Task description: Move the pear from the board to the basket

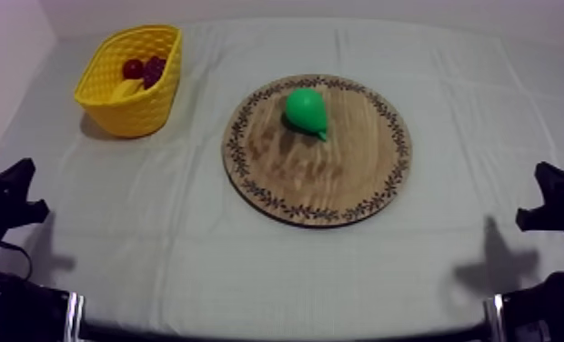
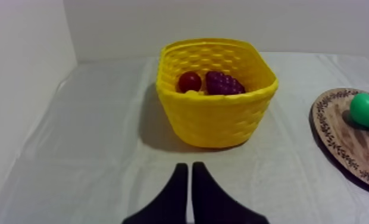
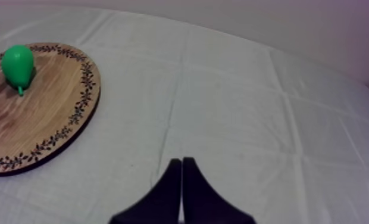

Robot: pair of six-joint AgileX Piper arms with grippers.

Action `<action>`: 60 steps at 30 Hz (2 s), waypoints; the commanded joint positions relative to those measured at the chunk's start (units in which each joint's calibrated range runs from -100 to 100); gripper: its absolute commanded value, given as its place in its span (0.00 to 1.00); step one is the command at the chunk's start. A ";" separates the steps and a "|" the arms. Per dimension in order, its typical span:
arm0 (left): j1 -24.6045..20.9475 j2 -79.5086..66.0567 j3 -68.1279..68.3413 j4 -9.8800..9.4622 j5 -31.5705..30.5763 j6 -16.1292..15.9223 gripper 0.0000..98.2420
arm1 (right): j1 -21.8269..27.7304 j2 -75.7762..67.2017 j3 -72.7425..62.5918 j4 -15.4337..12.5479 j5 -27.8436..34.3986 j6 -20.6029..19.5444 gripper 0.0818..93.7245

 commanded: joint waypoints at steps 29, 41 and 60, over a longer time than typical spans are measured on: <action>3.83 6.63 -4.36 -3.10 -4.81 3.40 0.00 | 0.01 -0.05 0.05 0.02 -0.05 0.00 0.00; 4.61 26.19 -19.92 -2.48 -4.97 1.19 0.00 | 0.01 -0.05 0.05 0.02 -0.05 0.01 0.00; 10.91 59.28 -51.08 -1.07 -4.97 0.91 0.00 | 0.01 -0.05 0.05 0.02 -0.05 0.01 0.00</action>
